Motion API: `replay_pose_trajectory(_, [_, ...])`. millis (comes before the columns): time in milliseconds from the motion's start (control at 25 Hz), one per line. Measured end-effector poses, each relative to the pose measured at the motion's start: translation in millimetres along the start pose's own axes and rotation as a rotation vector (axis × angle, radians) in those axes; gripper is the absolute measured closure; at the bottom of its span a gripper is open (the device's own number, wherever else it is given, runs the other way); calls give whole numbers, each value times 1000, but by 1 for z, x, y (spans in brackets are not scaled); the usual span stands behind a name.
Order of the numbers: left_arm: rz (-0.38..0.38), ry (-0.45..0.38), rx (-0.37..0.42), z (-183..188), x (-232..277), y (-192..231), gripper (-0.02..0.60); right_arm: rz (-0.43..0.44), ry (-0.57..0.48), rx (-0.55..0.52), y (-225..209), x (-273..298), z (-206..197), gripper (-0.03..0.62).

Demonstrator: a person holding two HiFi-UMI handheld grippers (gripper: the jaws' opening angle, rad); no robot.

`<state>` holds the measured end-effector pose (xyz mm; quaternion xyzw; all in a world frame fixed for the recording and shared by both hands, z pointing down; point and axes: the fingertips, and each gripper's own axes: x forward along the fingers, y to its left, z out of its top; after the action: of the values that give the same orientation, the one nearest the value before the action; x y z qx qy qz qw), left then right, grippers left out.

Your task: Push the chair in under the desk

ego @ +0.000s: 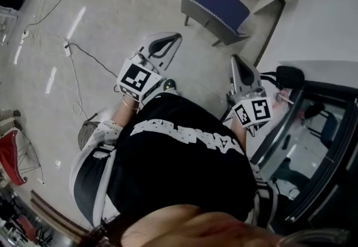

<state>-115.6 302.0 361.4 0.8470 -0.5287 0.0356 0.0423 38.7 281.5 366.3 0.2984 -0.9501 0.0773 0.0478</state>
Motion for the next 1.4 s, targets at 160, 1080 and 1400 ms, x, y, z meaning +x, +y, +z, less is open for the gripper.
replay_pose_trajectory(160, [-19,-16,15,2,-1,13,548,-15,10,-1,3,17,0,562])
replay_pose_trajectory(1080, [-52,120,43,-25,78,37,546,-59,31,1,-69,55,0,559])
replay_pose_trajectory(1400, [-77,199,77,-44,125,46,543,-46,77,16,-104,79,-11,491])
